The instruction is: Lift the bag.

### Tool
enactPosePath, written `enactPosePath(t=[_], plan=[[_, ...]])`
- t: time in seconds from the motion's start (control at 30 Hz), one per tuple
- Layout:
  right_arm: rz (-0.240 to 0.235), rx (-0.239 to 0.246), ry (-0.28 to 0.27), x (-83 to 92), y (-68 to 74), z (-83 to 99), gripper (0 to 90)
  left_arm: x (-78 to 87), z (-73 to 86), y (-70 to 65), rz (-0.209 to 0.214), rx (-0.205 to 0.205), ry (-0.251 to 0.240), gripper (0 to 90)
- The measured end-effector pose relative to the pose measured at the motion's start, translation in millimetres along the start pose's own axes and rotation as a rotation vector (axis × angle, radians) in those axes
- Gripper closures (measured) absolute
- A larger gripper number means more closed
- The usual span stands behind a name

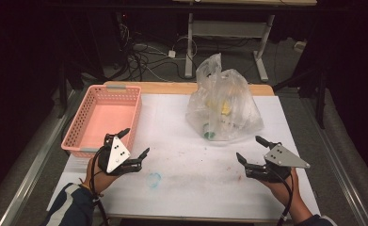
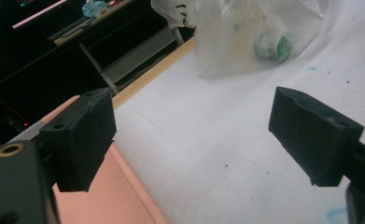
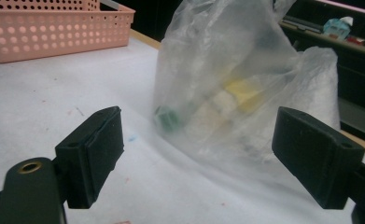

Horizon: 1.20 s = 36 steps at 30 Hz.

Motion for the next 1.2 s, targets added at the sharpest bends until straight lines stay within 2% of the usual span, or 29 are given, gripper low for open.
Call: enactPosePath(t=[0.2, 0.27, 0.47, 0.57, 0.67, 0.73, 0.87, 0.97, 1.2], plan=[[-0.002, -0.012, 0.023, 5.1, 5.3, 11.2, 16.6, 9.2, 12.8, -4.6, -0.005, 0.005, 0.020, 14.7], [0.000, -0.018, 0.031, 7.5, 7.8, 15.3, 16.6, 11.8, 16.4, -6.1, -0.005, -0.005, 0.033, 14.6], [0.001, -0.013, 0.043, 15.9, 13.1, 24.0, 16.6, 20.6, 26.3, -9.3, 0.000, 0.016, 0.060, 14.6], [0.000, -0.016, 0.061, 18.6, 15.7, 28.2, 16.4, 25.6, 33.2, -12.2, 0.010, 0.042, 0.079, 14.7], [-0.008, -0.003, 0.076, 20.8, 19.7, 31.8, 16.4, 31.8, 38.4, -14.2, 0.009, 0.031, 0.101, 14.7], [-0.013, 0.005, 0.080, 22.2, 21.9, 33.4, 16.4, 36.2, 40.6, -13.3, 0.003, 0.048, 0.106, 14.7], [-0.018, 0.011, 0.082, 22.7, 23.7, 33.7, 16.4, 41.6, 43.0, -13.6, 0.004, 0.043, 0.110, 14.7], [-0.019, 0.012, 0.083, 21.9, 24.0, 33.2, 16.4, 41.8, 42.6, -15.2, 0.009, 0.051, 0.114, 14.7], [-0.022, 0.022, 0.088, 21.4, 25.6, 32.6, 16.4, 39.8, 45.0, -17.9, 0.037, 0.042, 0.134, 14.7]])
Point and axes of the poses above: each handheld gripper's, and its own axes: x roughly backward along the jaws, z roughly out of its underside, y roughly to its left, the point moved 4 cm from there along -x, roughly forward along the jaws, and after that the axes turned 9 degrees about -y, right-handed, at the moved point
